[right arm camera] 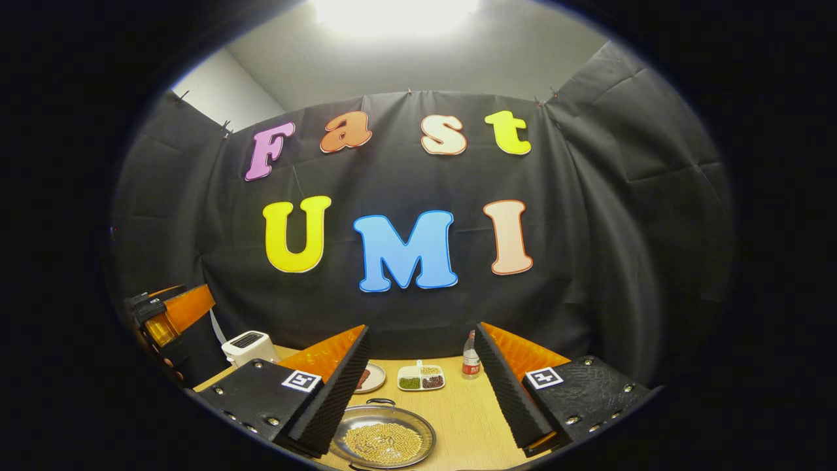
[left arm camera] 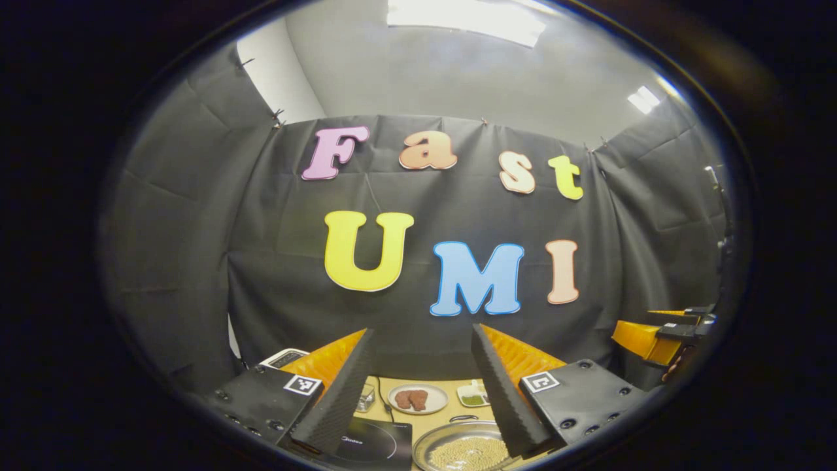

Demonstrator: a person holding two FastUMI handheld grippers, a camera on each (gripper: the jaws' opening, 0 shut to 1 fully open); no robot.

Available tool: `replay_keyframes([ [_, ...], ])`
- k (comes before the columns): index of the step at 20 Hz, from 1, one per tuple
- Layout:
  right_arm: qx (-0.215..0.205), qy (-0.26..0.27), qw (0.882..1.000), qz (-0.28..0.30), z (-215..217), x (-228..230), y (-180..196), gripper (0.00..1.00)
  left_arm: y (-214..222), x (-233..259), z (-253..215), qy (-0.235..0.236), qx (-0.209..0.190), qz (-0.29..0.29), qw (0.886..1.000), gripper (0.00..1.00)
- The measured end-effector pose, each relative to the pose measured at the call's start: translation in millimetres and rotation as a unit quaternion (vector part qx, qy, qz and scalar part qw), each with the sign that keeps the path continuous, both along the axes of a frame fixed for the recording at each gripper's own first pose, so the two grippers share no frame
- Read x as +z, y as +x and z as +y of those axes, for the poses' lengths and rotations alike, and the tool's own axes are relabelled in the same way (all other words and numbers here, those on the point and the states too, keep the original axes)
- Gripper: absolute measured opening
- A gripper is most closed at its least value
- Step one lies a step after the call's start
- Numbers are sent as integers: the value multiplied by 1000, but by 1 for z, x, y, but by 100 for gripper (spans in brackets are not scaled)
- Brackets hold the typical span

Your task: First push the handle of the pot to place it horizontally, then grasp the pot with both hands and set it on the induction cooktop.

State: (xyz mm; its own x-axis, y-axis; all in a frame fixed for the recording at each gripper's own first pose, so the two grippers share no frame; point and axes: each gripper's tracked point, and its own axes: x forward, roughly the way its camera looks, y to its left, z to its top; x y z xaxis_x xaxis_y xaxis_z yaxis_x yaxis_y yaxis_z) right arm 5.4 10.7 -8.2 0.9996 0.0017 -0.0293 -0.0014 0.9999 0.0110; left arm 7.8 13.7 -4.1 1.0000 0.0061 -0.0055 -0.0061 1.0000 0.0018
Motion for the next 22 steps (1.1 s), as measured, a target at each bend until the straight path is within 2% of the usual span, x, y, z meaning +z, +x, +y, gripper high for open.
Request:
replay_keyframes([
  [10,8,3,999,39,12,-25,1,98,-1,-9,11,10,1,11,1000,92],
  [15,16,7,995,98,20,-57,-4,97,-2,-20,19,8,3,22,1000,92],
  [18,18,17,987,159,26,-90,-8,84,-4,-29,23,2,1,31,1000,93],
  [19,17,21,983,180,28,-101,-11,67,-6,-33,25,2,1,34,999,96],
  [20,21,24,979,202,31,-114,-12,67,-5,-36,27,4,1,39,999,92],
  [22,30,29,967,250,42,-142,-21,53,-5,-44,31,4,0,48,999,93],
])
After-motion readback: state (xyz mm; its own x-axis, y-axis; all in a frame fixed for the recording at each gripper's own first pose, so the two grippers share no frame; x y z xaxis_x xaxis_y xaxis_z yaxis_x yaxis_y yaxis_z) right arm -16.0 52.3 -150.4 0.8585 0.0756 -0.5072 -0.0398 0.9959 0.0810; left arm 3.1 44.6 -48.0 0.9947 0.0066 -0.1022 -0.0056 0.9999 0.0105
